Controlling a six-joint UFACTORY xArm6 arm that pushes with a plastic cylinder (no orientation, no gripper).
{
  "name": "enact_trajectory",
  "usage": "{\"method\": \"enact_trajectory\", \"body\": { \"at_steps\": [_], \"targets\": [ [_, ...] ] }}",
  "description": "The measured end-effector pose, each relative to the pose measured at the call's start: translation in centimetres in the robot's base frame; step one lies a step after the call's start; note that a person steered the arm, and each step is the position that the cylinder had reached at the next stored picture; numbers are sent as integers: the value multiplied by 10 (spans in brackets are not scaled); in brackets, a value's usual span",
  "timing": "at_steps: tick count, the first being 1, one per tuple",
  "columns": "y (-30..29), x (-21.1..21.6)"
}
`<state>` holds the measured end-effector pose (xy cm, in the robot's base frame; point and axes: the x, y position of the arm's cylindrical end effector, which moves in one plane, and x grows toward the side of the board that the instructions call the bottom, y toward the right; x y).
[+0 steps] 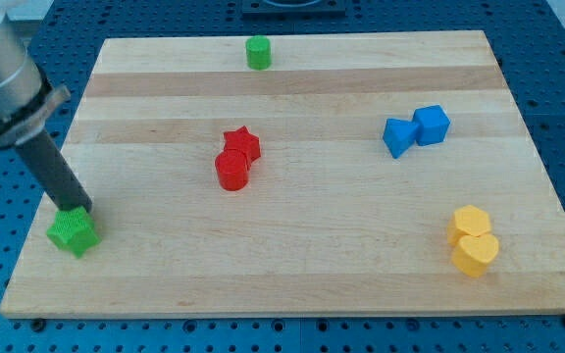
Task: Push the green circle into the green star
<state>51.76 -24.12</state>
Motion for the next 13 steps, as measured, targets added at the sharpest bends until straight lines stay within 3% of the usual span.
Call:
{"method": "enact_trajectory", "body": {
  "at_steps": [1, 2, 3, 4, 5, 7, 9, 10, 12, 13],
  "targets": [
    [10, -30],
    [21, -119],
    [97, -196],
    [236, -220],
    [263, -262],
    [201, -304],
    [132, -234],
    [132, -239],
    [61, -110],
    [55, -149]
  ]
}}
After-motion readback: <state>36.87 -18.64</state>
